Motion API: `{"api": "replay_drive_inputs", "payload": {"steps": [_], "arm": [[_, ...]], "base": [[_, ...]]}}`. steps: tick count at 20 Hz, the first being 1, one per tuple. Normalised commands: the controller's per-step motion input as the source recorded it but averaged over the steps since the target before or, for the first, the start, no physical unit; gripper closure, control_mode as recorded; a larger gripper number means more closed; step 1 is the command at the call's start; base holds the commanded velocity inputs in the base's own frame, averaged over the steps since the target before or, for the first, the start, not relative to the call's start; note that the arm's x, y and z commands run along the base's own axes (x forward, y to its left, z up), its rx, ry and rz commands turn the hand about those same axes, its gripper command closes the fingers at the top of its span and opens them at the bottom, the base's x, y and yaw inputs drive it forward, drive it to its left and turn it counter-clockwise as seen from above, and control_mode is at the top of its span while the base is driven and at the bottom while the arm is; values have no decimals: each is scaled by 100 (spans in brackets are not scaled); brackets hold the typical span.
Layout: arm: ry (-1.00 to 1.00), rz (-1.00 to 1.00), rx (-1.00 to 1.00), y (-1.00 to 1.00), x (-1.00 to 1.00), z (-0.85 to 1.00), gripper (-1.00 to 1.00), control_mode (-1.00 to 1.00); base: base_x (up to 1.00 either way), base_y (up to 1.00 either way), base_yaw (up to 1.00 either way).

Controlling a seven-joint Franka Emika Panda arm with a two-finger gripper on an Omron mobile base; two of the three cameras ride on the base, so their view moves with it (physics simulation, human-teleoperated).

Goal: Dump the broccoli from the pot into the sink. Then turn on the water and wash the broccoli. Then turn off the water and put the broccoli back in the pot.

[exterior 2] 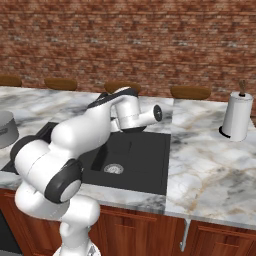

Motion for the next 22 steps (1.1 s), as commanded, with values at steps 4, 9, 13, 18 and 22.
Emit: {"api": "replay_drive_inputs", "payload": {"steps": [4, 9, 13, 18, 22], "arm": [[-6, 0, 1, 0, 13, 0, -100, -100], [-2, 0, 1, 1, 18, -3, -100, -100], [0, 0, 1, 2, 16, 0, -100, -100], [0, 0, 1, 4, 14, 0, -100, -100], [0, 0, 0, 10, 15, -7, -100, -100]], "base": [[0, 0, 0], [0, 0, 0], [0, 0, 0], [0, 0, 0], [0, 0, 0]]}}
